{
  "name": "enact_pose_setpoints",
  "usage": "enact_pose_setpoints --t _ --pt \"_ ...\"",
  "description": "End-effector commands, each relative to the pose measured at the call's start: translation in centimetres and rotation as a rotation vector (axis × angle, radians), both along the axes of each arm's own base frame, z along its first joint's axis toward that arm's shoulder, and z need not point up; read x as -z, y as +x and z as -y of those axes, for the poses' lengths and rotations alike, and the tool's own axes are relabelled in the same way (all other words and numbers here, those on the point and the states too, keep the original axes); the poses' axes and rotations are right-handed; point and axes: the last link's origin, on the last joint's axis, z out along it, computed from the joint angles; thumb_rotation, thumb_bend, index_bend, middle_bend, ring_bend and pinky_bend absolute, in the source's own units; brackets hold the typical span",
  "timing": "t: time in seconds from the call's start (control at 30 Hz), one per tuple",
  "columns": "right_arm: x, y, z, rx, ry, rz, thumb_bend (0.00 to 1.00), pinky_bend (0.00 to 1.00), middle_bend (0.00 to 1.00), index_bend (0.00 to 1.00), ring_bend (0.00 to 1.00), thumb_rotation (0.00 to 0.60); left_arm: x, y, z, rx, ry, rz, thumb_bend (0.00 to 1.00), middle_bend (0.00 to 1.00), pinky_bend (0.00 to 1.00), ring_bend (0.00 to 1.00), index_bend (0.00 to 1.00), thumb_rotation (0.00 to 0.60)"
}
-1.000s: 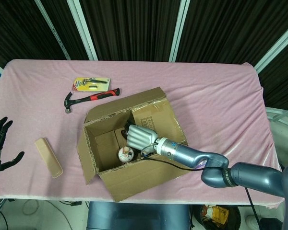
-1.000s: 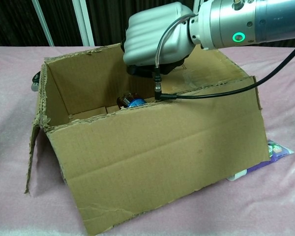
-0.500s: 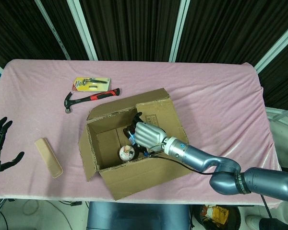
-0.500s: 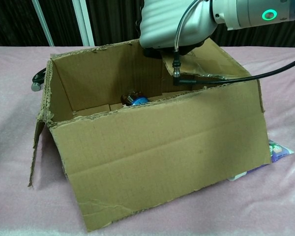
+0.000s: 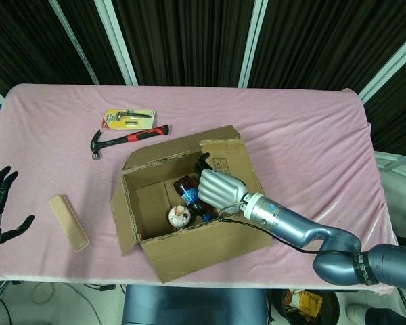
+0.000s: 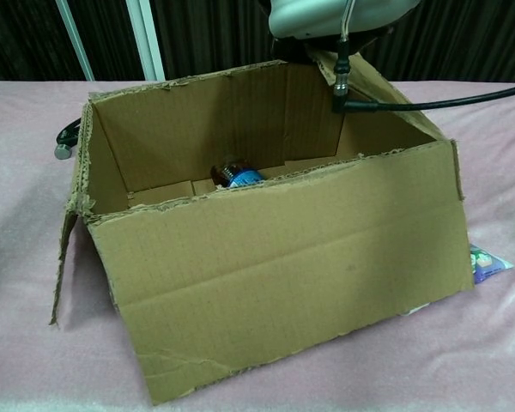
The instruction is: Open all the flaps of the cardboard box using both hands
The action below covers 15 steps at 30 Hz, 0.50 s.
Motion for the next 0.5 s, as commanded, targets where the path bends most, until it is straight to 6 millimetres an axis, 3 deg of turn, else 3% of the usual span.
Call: enact_pose_setpoints --t 0.03,0.13,0.3,0.5 --pt "-0.4 -0.2 0.0 0.002 -0.008 -0.004 0.64 0.31 0.46 0.58 0.28 0.600 0.0 0.0 0.0 0.000 -0.001 -0.001 0.20 0.00 0.05 0.00 0.00 0.600" --pt "-0.9 -0.5 0.2 0.000 -0.025 -0.016 0.58 0.29 0.45 0.58 0.28 0.600 0.0 0.0 0.0 -0.001 0.000 -0.005 0.20 0.00 0.05 0.00 0.00 0.600" --pt "-1.7 -1.0 0.6 0.003 -0.059 -0.032 0.56 0.29 0.44 0.57 0.27 0.600 0.0 0.0 0.1 -0.004 -0.002 -0.008 0.20 0.00 0.04 0.00 0.00 0.600" --pt "-2.5 -1.4 0.7 -0.002 -0.087 -0.043 0.46 0.25 0.37 0.49 0.21 0.600 0.0 0.0 0.0 -0.008 -0.003 -0.008 0.20 0.00 0.04 0.00 0.00 0.600"
